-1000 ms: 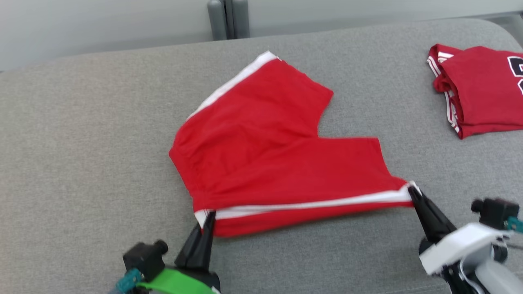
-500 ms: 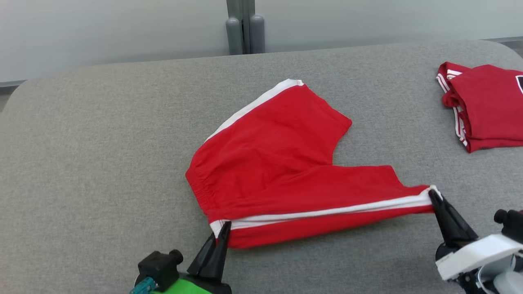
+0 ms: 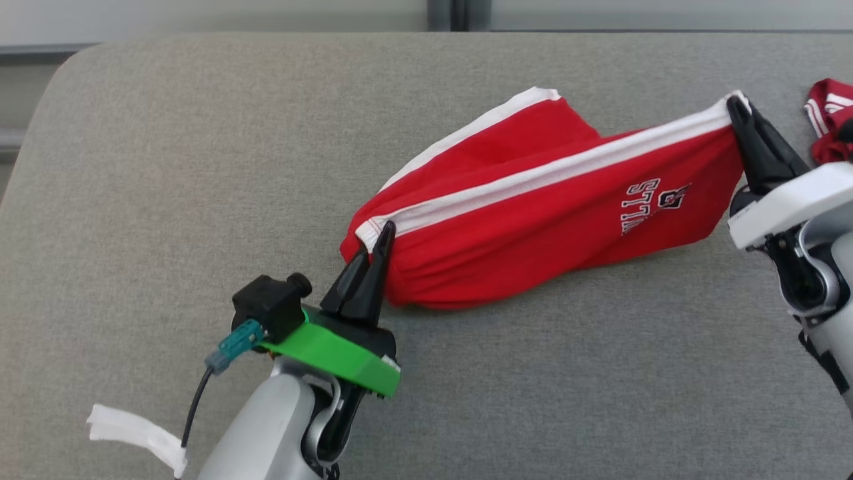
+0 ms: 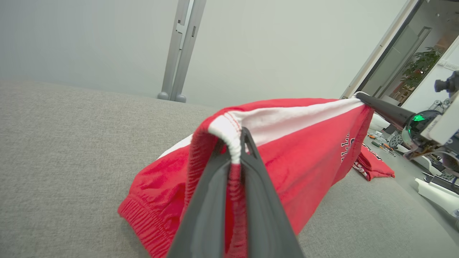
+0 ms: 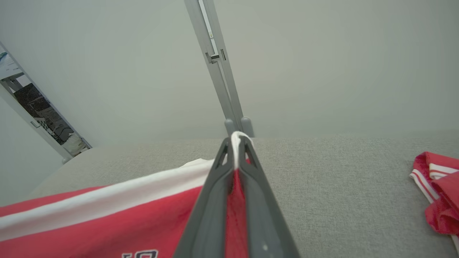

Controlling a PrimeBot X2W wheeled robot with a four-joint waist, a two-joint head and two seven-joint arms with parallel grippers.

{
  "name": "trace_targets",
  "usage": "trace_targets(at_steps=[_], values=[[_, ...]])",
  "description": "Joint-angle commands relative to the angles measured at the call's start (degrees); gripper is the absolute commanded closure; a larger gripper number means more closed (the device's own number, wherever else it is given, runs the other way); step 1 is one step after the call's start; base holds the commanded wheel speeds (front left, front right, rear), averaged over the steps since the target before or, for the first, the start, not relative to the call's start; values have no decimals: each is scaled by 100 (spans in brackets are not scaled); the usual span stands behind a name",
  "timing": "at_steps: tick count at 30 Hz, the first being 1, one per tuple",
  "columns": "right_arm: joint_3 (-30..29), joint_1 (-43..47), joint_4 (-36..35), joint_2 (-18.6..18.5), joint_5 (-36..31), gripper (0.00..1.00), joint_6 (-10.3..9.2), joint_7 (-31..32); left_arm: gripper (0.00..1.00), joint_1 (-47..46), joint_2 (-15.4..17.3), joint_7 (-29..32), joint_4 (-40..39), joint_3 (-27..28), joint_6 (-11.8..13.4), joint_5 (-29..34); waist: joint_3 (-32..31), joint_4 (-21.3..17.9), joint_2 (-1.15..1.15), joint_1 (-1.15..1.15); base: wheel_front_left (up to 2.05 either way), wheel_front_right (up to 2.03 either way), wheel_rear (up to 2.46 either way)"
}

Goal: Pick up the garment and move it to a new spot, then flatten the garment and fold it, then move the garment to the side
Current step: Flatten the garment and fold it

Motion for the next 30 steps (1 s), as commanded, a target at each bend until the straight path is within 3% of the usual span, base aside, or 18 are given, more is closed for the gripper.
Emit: trace_targets(at_steps=[1,8,15,16,17,18,25,30], values=[[87,-324,197,3,-69,100,-9,43,100,-245,-29,-17,131,11,-14,-109,497,513,0,0,0,0,0],[538,-1856,1723,199,-132,100,-9,109,100,-1147,-151,-17,860,-161,-15,-348,897,998,0,0,0,0,0],[1022,-2728,3018,419,-151,100,-9,15,100,-1580,-154,-17,1188,-545,15,-730,1097,1191,0,0,0,0,0],[1062,-2795,3168,442,-104,100,-9,-38,66,-1624,-153,-17,1217,-583,32,-760,1109,1205,0,0,0,0,0],[1100,-2832,3263,461,-79,49,-9,-83,16,-1643,-154,-17,1247,-618,56,-773,1116,1214,0,0,0,0,0],[1162,-2855,3357,496,-45,0,-9,-134,0,-1669,-154,-17,1280,-667,77,-770,1118,1219,0,0,0,0,0],[1572,-2654,3543,476,243,0,-9,-400,0,-1557,-154,-17,1344,-645,173,-480,939,1138,0,0,0,0,0],[1924,-2305,3395,277,518,0,-9,-544,0,-1099,-150,-17,1163,-205,230,55,701,1052,0,0,0,0,0]])
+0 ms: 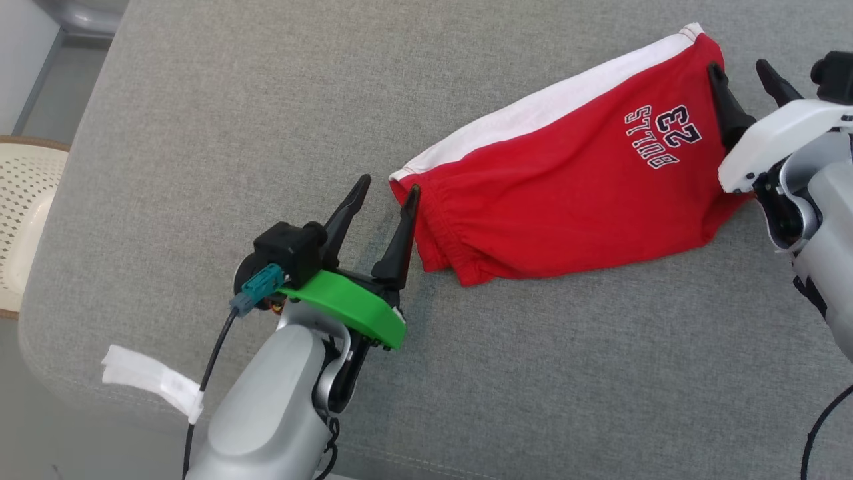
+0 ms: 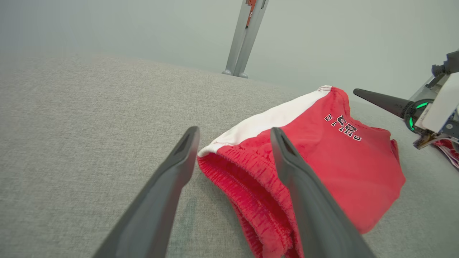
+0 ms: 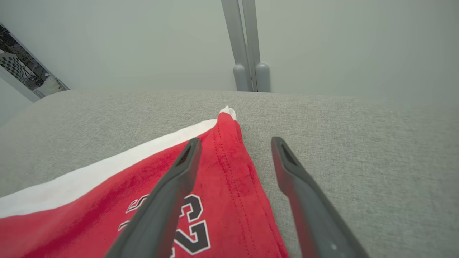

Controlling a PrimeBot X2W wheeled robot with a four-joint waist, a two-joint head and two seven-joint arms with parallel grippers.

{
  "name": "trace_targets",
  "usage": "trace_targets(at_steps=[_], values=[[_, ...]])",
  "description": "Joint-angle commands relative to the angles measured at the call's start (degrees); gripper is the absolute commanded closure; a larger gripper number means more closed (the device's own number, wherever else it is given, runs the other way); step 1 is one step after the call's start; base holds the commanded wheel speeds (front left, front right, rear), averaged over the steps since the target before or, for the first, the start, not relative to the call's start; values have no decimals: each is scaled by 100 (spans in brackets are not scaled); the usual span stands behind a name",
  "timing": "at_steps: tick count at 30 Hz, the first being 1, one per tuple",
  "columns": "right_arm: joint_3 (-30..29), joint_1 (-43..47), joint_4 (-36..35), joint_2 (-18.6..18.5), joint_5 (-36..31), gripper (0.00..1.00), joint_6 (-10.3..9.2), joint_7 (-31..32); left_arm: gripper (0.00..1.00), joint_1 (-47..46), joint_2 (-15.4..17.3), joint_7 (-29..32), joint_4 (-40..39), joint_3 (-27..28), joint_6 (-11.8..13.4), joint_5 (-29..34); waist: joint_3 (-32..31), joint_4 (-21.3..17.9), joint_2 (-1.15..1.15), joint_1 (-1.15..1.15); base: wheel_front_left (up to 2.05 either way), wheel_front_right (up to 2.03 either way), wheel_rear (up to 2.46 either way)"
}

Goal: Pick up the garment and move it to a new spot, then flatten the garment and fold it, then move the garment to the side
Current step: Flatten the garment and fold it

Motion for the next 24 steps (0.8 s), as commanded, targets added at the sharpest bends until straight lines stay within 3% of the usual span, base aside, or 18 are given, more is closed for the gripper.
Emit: trace_targets(at_steps=[1,10,16,17,18,19,24], values=[[59,159,-10,-77,89,0,-9,-44,0,162,20,-17,-80,153,44,191,-156,-85,0,0,0,0,0],[530,689,21,-195,526,0,-9,-57,0,1148,15,-17,-1153,1307,265,1403,-299,-114,0,0,0,0,0],[718,842,147,-128,768,0,-9,-16,0,1648,16,-17,-1830,1781,442,1514,-302,-81,0,0,0,0,0],[757,878,147,-119,819,52,-9,37,0,1709,17,-17,-1892,1847,455,1535,-309,-78,0,0,0,0,0],[775,888,135,-124,875,80,-9,55,0,1753,18,-17,-1934,1889,461,1552,-315,-78,0,0,0,0,0],[781,914,124,-120,965,100,-9,79,0,1812,17,-17,-1959,1929,458,1569,-325,-82,0,0,0,0,0],[866,1019,86,-111,1205,100,-9,76,0,1930,16,-17,-1986,2024,431,1632,-381,-136,0,0,0,0,0]])
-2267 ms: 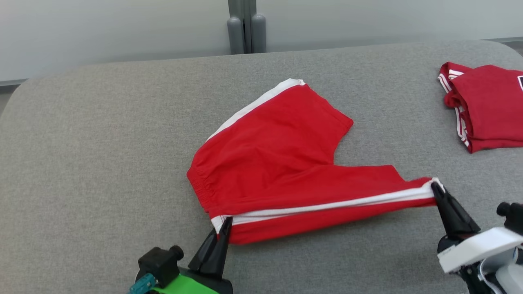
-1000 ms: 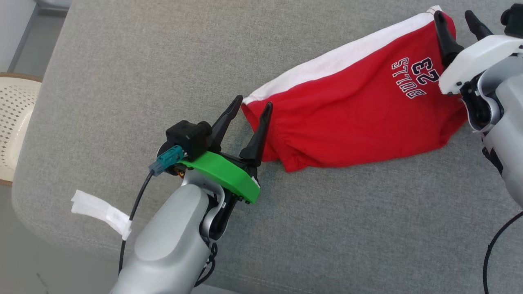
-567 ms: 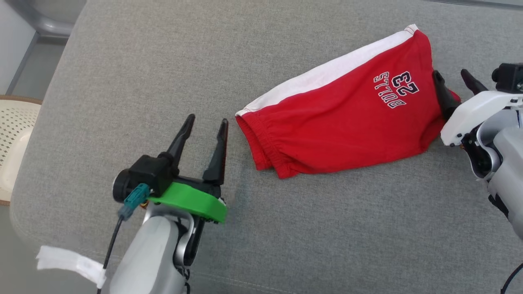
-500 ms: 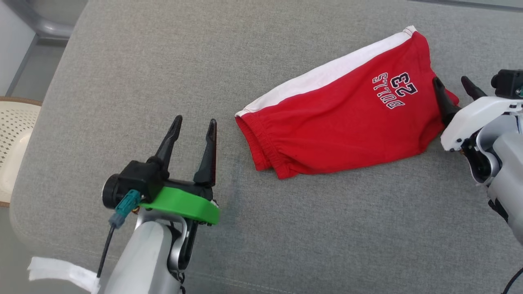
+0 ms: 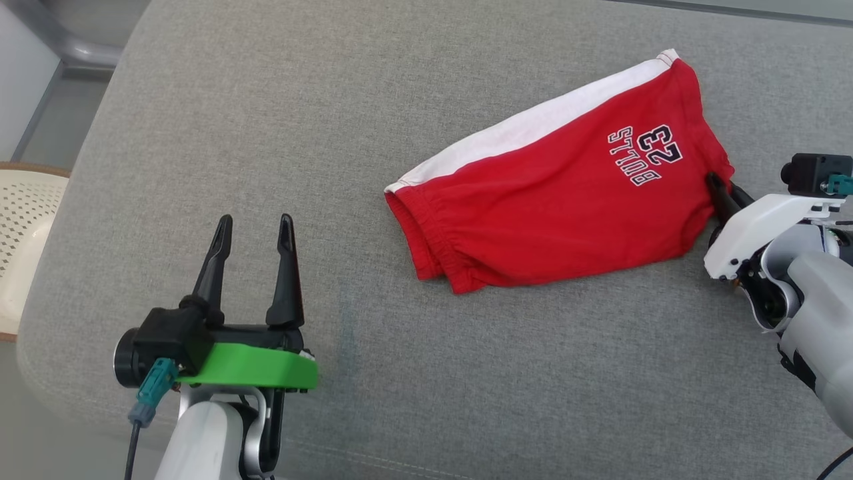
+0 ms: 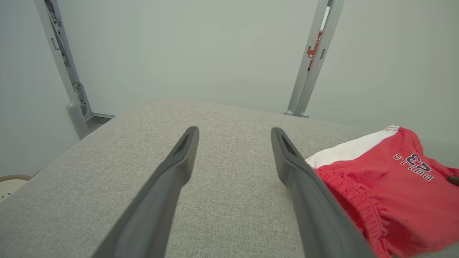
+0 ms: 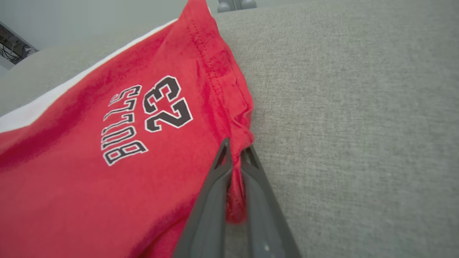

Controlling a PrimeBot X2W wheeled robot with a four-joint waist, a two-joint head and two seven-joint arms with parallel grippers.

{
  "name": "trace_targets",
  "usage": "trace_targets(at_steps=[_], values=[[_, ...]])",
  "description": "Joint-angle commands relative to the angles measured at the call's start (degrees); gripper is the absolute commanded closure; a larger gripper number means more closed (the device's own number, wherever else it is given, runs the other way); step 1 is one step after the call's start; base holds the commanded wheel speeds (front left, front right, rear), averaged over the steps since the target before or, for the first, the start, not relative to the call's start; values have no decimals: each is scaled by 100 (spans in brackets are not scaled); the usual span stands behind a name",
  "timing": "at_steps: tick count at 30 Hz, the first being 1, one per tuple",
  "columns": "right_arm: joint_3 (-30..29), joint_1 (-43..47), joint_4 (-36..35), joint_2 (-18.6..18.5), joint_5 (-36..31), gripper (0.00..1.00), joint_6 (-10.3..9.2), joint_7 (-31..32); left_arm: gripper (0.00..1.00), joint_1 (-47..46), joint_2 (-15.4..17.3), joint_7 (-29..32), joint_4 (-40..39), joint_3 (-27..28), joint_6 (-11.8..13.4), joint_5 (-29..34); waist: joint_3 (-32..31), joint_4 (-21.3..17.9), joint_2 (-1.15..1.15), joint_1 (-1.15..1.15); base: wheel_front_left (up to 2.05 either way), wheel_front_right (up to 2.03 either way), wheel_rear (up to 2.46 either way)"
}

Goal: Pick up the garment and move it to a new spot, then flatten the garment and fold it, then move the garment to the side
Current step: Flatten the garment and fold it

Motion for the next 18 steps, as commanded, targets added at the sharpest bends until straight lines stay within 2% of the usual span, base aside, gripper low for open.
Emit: trace_targets(at_steps=[1,11,18], values=[[0,117,-19,-7,90,100,-9,-70,0,91,12,-17,0,8,-28,69,-53,-53,0,0,0,0,0],[-229,678,-341,-209,373,100,-9,-308,0,302,13,-17,115,89,-143,248,-536,-551,0,0,0,0,0],[-1042,1404,-678,-504,232,100,-9,-310,0,493,13,-18,172,275,-233,429,-797,-895,0,0,0,0,0]])
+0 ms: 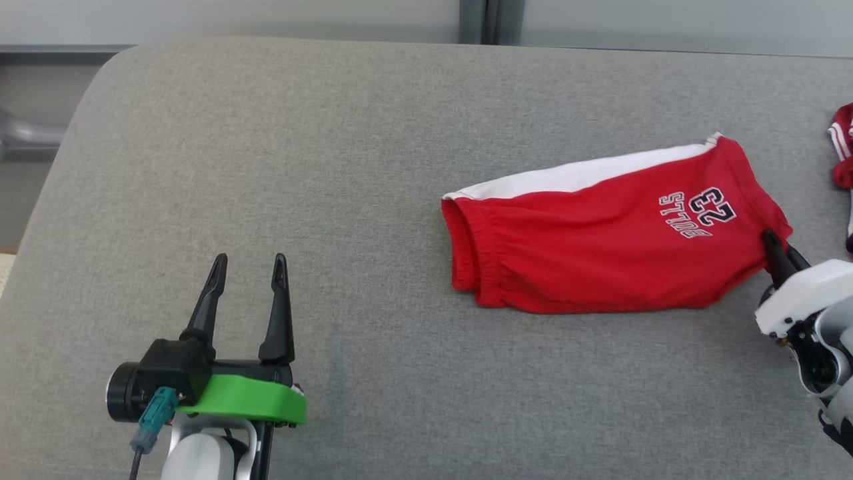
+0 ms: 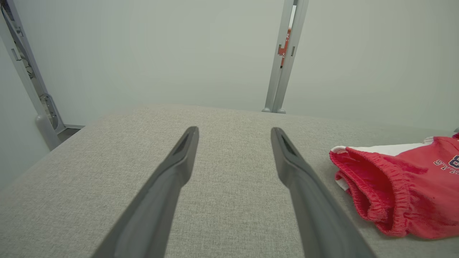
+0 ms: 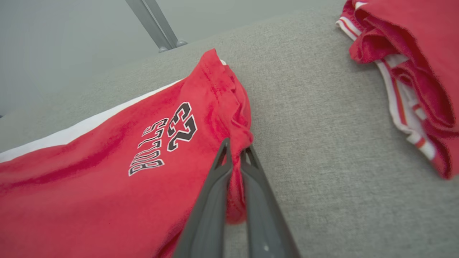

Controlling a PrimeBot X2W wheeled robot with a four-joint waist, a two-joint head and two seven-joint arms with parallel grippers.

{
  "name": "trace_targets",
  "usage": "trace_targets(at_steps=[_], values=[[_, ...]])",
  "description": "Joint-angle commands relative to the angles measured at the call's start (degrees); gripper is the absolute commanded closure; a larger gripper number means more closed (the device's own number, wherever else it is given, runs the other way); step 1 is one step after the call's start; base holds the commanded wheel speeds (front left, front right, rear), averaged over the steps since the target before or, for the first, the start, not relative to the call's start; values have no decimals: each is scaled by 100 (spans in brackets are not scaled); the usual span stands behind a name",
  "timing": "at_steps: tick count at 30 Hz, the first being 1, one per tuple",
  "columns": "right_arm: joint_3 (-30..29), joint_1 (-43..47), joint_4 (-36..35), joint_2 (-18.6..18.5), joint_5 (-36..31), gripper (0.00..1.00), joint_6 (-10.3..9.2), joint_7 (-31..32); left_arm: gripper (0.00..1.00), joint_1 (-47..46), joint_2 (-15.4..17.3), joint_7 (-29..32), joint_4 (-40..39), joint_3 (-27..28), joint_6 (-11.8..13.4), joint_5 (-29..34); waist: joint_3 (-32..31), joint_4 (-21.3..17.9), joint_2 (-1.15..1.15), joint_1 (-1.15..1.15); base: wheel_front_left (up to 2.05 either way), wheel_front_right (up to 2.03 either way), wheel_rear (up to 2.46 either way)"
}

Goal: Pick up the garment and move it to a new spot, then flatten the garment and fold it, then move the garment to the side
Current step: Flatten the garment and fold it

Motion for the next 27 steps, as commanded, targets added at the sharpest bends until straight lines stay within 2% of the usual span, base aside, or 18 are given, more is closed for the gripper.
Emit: trace_targets(at_steps=[1,7,17,21,27], values=[[-154,198,-34,-63,-73,100,-9,-22,0,119,15,-16,24,38,-57,91,-217,-247,0,0,0,0,0],[-770,649,-118,-60,-340,100,-9,-22,0,260,16,-16,51,182,-126,165,-318,-384,0,0,0,0,0],[-1334,651,-533,385,-721,100,-9,-20,0,322,16,-16,46,248,-126,180,-438,-436,0,0,0,0,0],[-1398,524,-824,576,-887,100,-9,-20,0,322,15,-16,42,268,-132,187,-479,-432,0,0,0,0,0],[-1161,328,-1354,860,-1233,100,-8,-20,0,304,16,-16,28,223,-141,171,-525,-316,0,0,0,0,0]])
